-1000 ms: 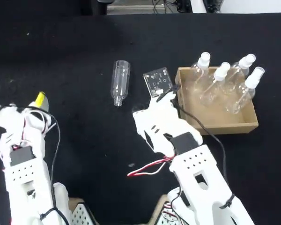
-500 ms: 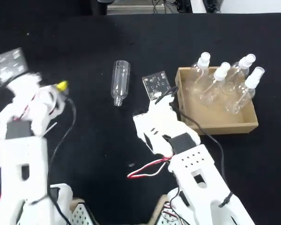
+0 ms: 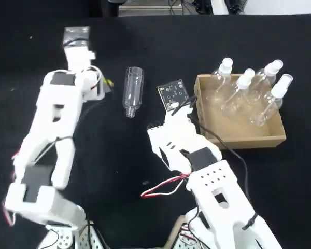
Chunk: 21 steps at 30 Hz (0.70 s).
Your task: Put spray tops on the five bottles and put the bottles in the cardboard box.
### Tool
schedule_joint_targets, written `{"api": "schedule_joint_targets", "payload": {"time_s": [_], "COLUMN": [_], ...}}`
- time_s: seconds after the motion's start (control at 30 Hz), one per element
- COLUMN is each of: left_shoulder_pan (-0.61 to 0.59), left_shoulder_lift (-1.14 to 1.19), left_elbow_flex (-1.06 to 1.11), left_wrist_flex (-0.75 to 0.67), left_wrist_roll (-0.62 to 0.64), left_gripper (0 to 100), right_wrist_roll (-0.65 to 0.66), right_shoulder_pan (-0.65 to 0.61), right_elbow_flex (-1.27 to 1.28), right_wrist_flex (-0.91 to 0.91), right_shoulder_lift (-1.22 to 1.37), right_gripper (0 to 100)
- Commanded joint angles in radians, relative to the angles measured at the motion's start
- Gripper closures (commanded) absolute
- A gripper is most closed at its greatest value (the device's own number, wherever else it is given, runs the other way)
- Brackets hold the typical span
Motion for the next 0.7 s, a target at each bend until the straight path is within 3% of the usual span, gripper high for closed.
{"api": "schedule_joint_targets", "payload": {"time_s": [0.0,0.33,0.67], "left_shoulder_pan": [0.051,0.053,0.081], "left_shoulder_lift": [0.135,0.273,0.440], "left_elbow_flex": [-0.189,-0.311,-0.478], "left_wrist_flex": [-0.009,-0.020,-0.009], "left_wrist_roll": [-0.048,-0.043,-0.064], "left_gripper": [69,69,68], "right_wrist_roll": [0.000,-0.003,0.000], "right_shoulder_pan": [0.020,0.158,0.160], "right_elbow_flex": [-0.010,-0.025,-0.025], "right_wrist_flex": [-0.026,-0.032,-0.032], "right_shoulder_lift": [0.001,0.001,0.002], "right_gripper": [98.7,98.7,98.7]}}
